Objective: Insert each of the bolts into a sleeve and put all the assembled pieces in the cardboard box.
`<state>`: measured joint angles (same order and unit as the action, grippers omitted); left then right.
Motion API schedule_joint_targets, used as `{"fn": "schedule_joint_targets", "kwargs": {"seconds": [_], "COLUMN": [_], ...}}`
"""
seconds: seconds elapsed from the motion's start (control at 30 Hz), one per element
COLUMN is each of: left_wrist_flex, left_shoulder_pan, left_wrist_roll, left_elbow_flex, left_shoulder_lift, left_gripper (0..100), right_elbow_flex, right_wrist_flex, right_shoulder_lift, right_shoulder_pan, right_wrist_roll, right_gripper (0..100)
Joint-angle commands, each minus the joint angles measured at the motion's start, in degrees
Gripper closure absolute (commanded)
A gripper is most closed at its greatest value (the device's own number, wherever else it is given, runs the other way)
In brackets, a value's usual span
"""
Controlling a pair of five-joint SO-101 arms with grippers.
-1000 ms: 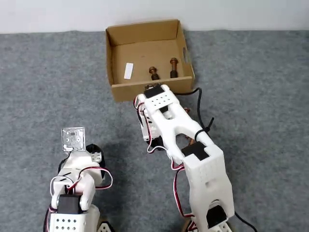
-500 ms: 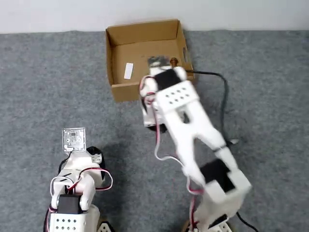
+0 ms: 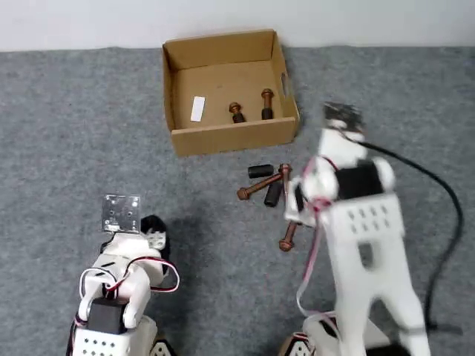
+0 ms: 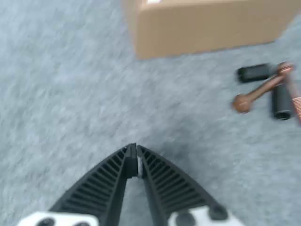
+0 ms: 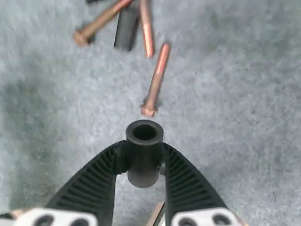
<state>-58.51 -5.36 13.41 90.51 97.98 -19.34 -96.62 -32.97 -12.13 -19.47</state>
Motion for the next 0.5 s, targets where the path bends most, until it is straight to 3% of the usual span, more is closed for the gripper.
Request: {"fn": "schedule_joint_targets", "kwargs": {"seconds": [0.0, 0.3, 0.47], "left_wrist_flex": [-0.4, -0.3, -0.1], "left_shoulder_pan": [-3.9, -8.9, -11.1], "left_wrist_roll": [0.3, 0.3, 0.6], "left_elbow_flex": [-5.4, -8.0, -14.1], "left_shoulder_lift": [-0.2, -0.5, -9.3], "left_gripper": [99, 99, 99], "right_elbow_flex": [-6.8, -21.9, -28.3], "right_wrist_flex": [3.8, 5.6, 5.6], "right_shoulder_lift": [-11.6, -33.3, -43.8], "right_shoulder_pan": [4.1, 12.4, 15.8], "right_wrist_roll": [-0.1, -0.1, 1.7], "right_gripper": [99.0, 99.0, 99.0]}}
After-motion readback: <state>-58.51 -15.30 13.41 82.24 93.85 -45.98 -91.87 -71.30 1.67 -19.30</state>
